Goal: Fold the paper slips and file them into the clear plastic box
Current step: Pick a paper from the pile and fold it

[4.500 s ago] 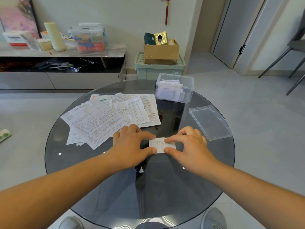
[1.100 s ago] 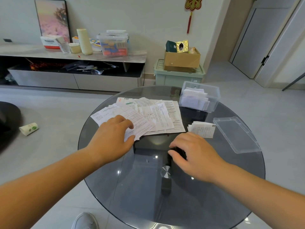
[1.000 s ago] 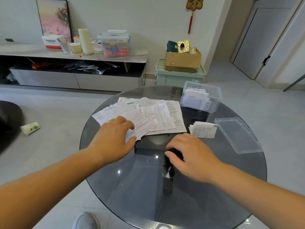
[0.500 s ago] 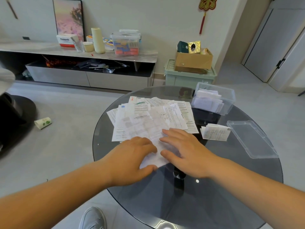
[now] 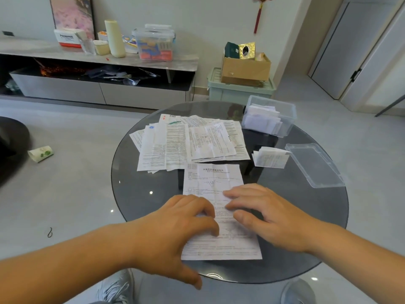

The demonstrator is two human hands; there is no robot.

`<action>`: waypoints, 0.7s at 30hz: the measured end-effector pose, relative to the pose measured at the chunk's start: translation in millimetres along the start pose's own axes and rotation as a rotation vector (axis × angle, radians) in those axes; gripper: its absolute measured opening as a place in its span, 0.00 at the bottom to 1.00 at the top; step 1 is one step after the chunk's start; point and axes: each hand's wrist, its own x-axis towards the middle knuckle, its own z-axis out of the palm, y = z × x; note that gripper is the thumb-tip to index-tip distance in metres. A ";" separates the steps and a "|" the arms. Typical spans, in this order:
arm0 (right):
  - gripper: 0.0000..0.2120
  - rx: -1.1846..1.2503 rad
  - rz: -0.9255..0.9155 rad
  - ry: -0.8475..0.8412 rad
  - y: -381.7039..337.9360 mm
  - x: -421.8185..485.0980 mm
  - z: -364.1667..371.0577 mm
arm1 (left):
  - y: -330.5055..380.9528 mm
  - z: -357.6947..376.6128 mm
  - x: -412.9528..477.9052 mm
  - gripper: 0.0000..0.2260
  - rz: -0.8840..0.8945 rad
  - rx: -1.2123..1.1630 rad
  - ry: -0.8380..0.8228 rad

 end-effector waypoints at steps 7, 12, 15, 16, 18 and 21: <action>0.18 0.050 0.034 -0.009 -2.3 -3.9 -0.8 | 4.7 1.4 5.1 0.25 0.013 -0.024 0.020; 0.24 0.100 0.044 0.023 -4.5 -10.0 -2.6 | 6.7 1.9 3.7 0.25 0.040 -0.032 0.019; 0.24 0.126 0.040 0.035 -2.5 -13.9 -2.8 | 6.7 5.0 0.7 0.28 0.068 0.011 -0.029; 0.24 0.135 0.042 0.038 -1.9 -14.5 -2.7 | 6.7 6.0 0.0 0.27 0.078 0.023 -0.028; 0.25 0.157 0.050 0.044 -0.2 -15.0 -1.9 | 6.2 5.5 0.6 0.23 0.089 0.004 0.009; 0.22 0.214 0.077 0.054 3.6 -14.7 0.6 | 2.0 -2.0 4.0 0.11 0.030 -0.266 0.084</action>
